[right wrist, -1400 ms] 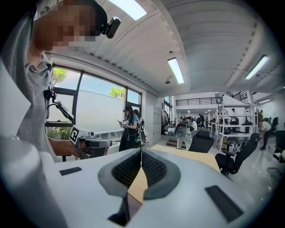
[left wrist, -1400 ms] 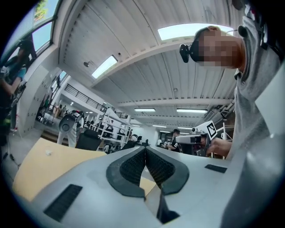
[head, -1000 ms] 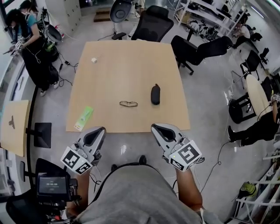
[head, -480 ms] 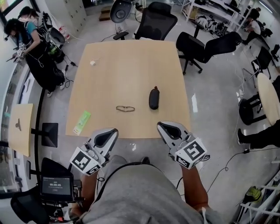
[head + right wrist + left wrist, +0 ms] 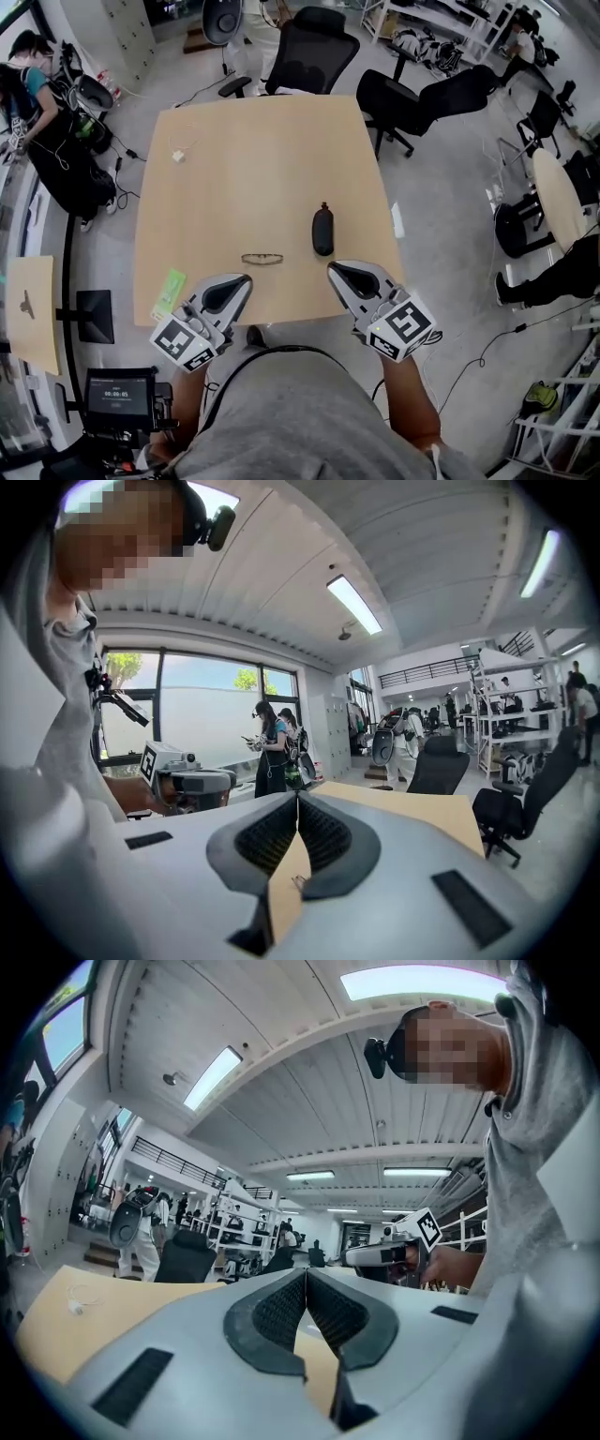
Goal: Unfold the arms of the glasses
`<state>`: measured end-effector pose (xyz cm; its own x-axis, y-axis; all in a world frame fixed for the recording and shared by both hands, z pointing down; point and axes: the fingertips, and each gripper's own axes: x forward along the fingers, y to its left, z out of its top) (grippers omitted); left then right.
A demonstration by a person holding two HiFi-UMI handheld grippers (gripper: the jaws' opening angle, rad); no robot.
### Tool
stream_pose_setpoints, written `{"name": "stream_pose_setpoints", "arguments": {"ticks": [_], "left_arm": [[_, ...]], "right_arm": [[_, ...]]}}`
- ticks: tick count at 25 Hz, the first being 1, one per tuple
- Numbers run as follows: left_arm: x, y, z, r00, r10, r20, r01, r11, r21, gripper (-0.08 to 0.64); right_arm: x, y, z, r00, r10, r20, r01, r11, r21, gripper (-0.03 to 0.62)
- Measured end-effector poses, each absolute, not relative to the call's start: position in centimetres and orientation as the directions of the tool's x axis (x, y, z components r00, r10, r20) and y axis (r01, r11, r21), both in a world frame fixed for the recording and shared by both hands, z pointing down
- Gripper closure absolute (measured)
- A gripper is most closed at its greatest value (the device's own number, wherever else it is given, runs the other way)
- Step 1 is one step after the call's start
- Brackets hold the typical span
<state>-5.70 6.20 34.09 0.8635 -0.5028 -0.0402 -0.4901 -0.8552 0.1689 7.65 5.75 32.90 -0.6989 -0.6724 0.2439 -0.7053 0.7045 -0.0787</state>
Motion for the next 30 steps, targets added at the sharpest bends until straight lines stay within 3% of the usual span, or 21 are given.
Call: {"name": "stream_pose_setpoints", "arguments": {"ticks": [13,23,30], "left_arm": [[-10.8,-3.3,38.4,0.912,-0.41,-0.004,-0.394,-0.879,0.268,0.554],[-4.5,-5.3,37.1,0.869,-0.492,-0.041,-0.462,-0.84,0.285,0.554],[-0.8,-8.1,37.3,0.838,-0.544,0.034,-0.534,-0.808,0.249,0.554]], "right_arm": [[0.8,-0.4,33.4,-0.651,-0.683,0.332,-0.732,0.681,-0.033,0.584],[5.0,-5.3,36.2,-0.726,-0.599,0.337,-0.66,0.746,-0.094,0.584],[8.1,-8.9,36.3,-0.783,-0.543,0.304,-0.596,0.795,-0.115,0.584]]}}
